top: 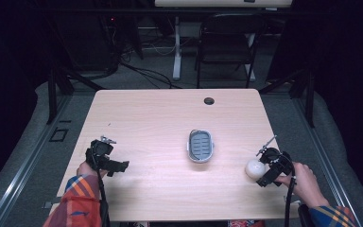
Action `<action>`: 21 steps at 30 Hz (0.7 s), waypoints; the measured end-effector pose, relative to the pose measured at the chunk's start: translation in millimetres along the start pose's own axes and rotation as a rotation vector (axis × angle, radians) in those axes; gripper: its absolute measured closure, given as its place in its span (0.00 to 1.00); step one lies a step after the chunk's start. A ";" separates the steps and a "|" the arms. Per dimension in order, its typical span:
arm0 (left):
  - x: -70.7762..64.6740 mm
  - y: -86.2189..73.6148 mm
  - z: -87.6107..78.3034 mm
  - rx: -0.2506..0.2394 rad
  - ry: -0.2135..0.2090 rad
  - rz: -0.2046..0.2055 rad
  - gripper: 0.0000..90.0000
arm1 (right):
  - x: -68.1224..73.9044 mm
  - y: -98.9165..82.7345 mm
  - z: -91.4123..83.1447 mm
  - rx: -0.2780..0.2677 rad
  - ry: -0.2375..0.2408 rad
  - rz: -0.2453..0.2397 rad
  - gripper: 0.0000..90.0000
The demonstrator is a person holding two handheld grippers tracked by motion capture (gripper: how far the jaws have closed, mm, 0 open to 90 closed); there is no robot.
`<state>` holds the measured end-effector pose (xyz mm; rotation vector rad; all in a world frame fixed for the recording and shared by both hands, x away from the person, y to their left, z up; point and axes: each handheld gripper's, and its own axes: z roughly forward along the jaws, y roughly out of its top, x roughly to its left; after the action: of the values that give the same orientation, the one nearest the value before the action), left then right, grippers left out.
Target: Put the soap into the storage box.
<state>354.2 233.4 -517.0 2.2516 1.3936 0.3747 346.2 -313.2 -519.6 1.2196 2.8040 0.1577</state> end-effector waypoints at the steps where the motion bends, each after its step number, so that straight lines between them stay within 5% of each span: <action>1: 0.0 0.0 0.0 0.000 0.000 0.000 0.00 | 0.8 0.8 1.8 -0.014 -0.001 0.011 0.00; 21: 0.3 -0.1 -0.3 -0.001 -0.007 -0.003 0.00 | -6.8 29.9 11.5 0.008 0.035 0.010 0.00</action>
<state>354.1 233.8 -516.8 2.2480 1.3925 0.3664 373.8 -297.1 -527.0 1.2450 2.8309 0.1704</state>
